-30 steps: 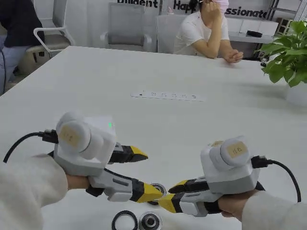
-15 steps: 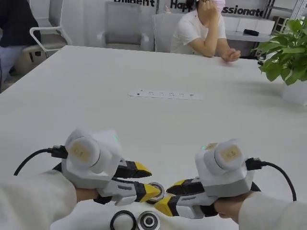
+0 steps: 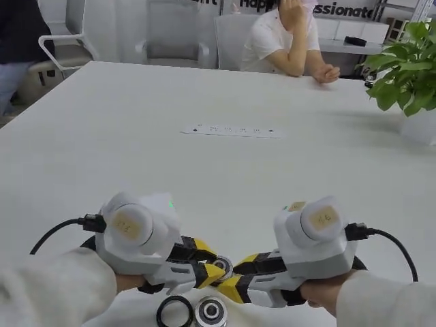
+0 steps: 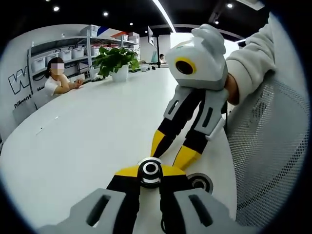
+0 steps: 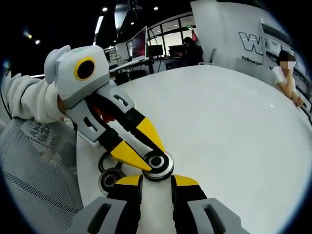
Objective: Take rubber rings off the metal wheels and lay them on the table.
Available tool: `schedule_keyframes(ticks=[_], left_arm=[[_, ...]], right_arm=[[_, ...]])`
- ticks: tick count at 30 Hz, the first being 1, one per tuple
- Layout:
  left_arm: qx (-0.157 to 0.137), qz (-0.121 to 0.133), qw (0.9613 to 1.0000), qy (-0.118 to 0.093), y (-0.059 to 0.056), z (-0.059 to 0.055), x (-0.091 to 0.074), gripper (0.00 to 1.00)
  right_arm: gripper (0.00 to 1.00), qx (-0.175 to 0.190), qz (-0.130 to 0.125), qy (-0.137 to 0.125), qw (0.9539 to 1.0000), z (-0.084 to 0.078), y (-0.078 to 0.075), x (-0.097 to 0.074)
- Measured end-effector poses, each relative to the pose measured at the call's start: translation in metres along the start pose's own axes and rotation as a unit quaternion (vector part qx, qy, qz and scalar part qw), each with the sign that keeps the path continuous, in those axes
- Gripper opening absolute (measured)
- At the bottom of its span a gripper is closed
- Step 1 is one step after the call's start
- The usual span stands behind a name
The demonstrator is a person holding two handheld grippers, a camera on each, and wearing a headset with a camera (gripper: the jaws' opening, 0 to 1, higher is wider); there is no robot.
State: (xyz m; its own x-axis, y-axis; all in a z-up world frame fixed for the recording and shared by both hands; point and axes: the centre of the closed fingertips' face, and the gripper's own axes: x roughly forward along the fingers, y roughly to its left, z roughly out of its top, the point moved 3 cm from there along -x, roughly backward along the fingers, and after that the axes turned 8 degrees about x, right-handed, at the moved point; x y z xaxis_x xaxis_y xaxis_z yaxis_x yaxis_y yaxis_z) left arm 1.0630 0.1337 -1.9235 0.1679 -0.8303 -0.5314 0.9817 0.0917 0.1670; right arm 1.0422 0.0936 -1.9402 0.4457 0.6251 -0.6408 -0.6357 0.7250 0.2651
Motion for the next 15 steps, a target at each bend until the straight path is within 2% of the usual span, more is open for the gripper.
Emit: schedule_keyframes(ticks=[8,10,12,13,15], left_arm=[[-0.007,0.003,1.0000,-0.005,0.0000,0.0004,-0.0015,0.07],[-0.009,0.004,0.9999,-0.006,0.0002,0.0001,-0.0017,0.07],[-0.010,0.005,0.9999,-0.007,0.0010,-0.0005,-0.0024,0.07],[-0.011,0.005,0.9999,-0.007,0.0012,-0.0008,-0.0028,0.07],[-0.015,0.005,0.9998,-0.009,0.0007,-0.0011,-0.0028,0.07]], right_arm=[[0.18,-0.023,-0.004,0.001,0.9997,0.0004,-0.0013,-0.0005],[0.15,-0.042,-0.004,0.003,0.9991,0.0007,-0.0015,-0.0016],[0.06,-0.085,-0.010,0.021,0.9961,-0.0027,-0.0040,-0.0032],[0.01,-0.078,-0.018,0.011,0.9967,-0.0009,-0.0054,-0.0023],[0.01,-0.068,-0.013,0.013,0.9975,-0.0015,-0.0047,-0.0017]])
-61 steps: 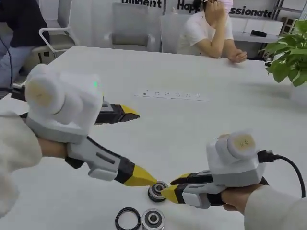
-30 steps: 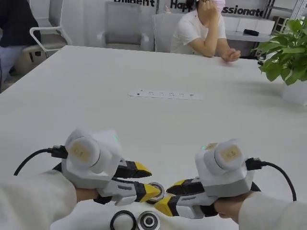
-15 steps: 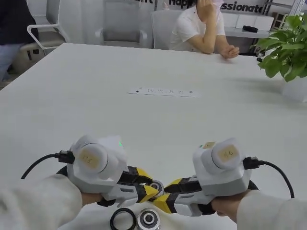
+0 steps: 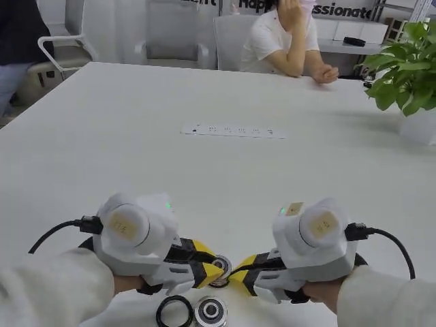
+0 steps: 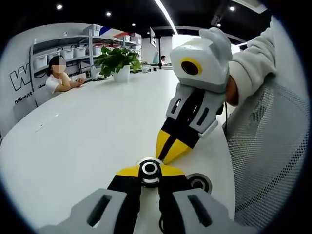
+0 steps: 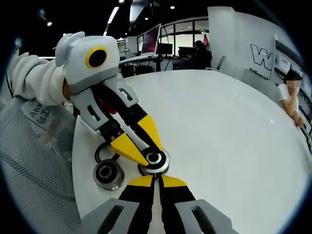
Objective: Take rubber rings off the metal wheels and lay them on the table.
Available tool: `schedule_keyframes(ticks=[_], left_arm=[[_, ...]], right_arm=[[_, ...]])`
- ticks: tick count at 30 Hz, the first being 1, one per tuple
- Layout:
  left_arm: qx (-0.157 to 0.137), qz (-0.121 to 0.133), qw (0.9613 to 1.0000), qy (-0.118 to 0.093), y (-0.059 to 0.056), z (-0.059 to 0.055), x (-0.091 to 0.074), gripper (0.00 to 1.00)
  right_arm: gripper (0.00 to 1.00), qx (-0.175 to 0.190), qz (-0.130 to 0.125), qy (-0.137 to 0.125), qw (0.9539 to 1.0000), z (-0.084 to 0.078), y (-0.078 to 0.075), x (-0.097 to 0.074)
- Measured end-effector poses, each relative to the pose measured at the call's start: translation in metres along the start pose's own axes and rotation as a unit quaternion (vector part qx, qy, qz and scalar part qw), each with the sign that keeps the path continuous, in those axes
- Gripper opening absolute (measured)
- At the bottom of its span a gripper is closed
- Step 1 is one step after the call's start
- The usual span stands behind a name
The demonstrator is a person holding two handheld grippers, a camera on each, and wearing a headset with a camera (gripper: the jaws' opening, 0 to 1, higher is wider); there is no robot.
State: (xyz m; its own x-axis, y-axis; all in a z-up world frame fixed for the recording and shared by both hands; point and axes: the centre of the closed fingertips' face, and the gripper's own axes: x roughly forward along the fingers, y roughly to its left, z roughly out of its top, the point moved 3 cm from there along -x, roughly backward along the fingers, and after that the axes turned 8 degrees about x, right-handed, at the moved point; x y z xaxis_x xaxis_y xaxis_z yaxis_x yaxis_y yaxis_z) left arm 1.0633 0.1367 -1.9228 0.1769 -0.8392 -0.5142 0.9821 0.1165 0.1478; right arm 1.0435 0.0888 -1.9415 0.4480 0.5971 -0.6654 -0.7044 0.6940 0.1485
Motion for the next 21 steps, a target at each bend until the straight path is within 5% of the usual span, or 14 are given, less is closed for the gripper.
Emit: schedule_keyframes(ticks=[4,21], left_arm=[[-0.002,0.001,1.0000,-0.002,-0.0003,-0.0002,-0.0001,0.07],[0.003,-0.002,1.0000,-0.001,-0.0002,-0.0013,-0.0006,0.07]], right_arm=[[0.00,-0.004,-0.003,-0.001,1.0000,0.0006,-0.0012,-0.0003],[0.00,0.095,-0.004,-0.015,0.9953,0.0023,-0.0090,-0.0057]])
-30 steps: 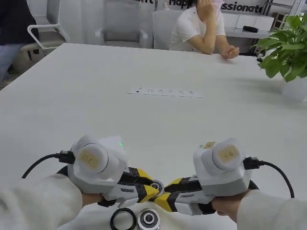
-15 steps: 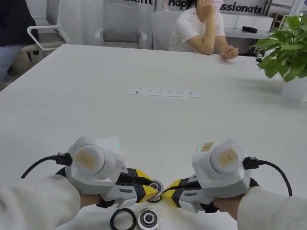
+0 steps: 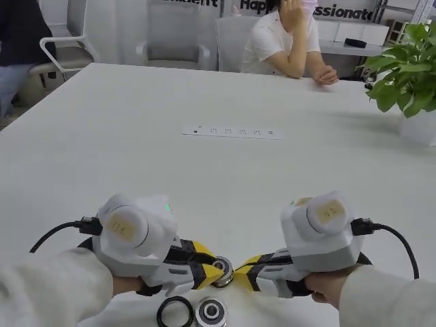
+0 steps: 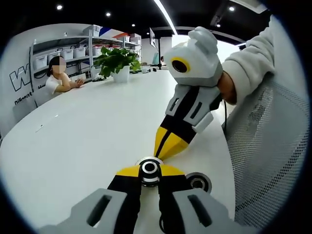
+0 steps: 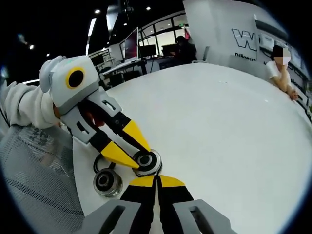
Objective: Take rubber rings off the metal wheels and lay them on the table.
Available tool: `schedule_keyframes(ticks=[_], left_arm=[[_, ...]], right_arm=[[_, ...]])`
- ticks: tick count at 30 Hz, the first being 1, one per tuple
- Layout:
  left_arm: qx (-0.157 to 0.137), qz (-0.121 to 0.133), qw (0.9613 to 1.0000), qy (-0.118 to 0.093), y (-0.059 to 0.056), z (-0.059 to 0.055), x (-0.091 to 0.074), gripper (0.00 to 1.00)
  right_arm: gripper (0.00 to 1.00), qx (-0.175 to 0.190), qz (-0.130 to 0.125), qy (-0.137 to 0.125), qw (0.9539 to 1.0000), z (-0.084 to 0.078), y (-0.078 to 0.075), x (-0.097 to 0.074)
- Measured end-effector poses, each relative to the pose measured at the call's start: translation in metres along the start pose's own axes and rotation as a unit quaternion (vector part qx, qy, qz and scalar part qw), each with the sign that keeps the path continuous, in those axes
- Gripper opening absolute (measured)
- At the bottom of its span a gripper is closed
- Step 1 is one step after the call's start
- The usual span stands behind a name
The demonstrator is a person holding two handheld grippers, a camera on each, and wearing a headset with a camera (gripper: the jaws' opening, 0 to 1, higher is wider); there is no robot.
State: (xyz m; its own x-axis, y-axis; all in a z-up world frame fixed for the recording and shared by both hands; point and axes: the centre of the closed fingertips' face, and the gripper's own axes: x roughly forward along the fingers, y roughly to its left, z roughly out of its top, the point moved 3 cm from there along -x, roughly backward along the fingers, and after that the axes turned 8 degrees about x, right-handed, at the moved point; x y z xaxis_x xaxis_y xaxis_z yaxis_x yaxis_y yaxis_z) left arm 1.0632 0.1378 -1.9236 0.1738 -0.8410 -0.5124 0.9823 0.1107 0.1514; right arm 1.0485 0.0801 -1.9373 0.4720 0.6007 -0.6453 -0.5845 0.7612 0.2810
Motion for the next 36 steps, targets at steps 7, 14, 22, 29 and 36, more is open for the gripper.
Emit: schedule_keyframes(ticks=[7,14,22,29,36], left_arm=[[0.000,0.000,1.0000,0.000,0.000,0.000,0.000,0.07],[0.005,0.003,1.0000,-0.005,0.000,-0.001,-0.001,0.07],[0.006,0.003,1.0000,-0.005,0.000,-0.001,0.000,0.07],[0.004,0.004,0.9999,-0.009,0.000,-0.001,0.000,0.07],[0.003,0.004,0.9999,-0.011,0.000,-0.001,0.000,0.07]], right_arm=[[0.00,0.053,0.011,-0.026,0.9982,0.009,0.000,-0.004],[0.00,0.039,0.008,-0.024,0.9989,0.010,0.004,-0.003],[0.00,0.039,0.008,-0.021,0.9990,0.011,0.006,-0.004],[0.00,0.037,0.011,-0.021,0.9990,0.012,0.007,-0.004],[0.00,0.037,0.014,-0.022,0.9990,0.013,0.009,-0.004]])
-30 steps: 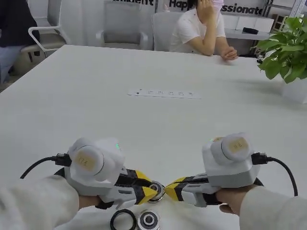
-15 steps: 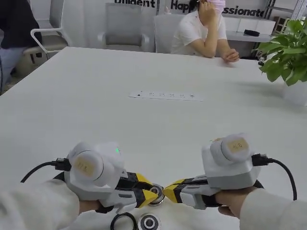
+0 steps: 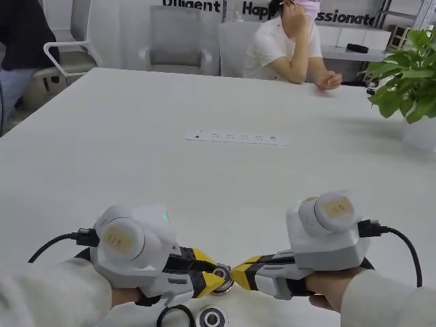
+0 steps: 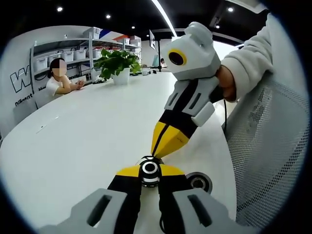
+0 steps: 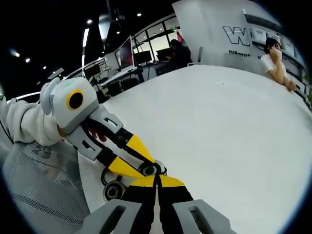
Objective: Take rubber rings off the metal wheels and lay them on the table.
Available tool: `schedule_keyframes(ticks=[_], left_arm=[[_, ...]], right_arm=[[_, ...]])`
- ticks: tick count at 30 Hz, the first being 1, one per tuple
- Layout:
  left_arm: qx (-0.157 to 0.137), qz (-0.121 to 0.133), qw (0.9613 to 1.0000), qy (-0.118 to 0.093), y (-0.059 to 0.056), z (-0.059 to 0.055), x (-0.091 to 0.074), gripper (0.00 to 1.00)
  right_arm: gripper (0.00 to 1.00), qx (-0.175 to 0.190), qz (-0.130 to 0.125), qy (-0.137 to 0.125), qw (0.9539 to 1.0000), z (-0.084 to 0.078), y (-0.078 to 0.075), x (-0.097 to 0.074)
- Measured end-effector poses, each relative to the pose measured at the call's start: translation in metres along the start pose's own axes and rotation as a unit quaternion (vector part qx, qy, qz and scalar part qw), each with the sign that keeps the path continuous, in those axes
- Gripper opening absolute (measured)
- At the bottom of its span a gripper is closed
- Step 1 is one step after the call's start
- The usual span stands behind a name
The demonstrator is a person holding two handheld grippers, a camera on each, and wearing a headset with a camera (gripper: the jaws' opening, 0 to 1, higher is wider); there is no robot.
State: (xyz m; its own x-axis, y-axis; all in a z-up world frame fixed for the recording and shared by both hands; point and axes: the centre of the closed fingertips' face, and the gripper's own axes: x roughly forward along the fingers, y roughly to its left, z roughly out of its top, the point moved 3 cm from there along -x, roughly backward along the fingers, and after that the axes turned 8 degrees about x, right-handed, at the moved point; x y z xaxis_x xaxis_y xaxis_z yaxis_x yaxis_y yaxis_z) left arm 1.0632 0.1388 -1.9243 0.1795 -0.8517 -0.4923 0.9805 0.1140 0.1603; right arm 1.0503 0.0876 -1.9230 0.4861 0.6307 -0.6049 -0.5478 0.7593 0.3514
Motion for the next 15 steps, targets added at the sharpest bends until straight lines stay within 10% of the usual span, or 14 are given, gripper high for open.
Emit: schedule_keyframes(ticks=[15], left_arm=[[-0.001,0.000,1.0000,-0.002,-0.0002,0.0000,-0.0001,0.07]], right_arm=[[0.00,-0.029,0.005,-0.001,0.9996,0.0029,0.0063,0.0012]])
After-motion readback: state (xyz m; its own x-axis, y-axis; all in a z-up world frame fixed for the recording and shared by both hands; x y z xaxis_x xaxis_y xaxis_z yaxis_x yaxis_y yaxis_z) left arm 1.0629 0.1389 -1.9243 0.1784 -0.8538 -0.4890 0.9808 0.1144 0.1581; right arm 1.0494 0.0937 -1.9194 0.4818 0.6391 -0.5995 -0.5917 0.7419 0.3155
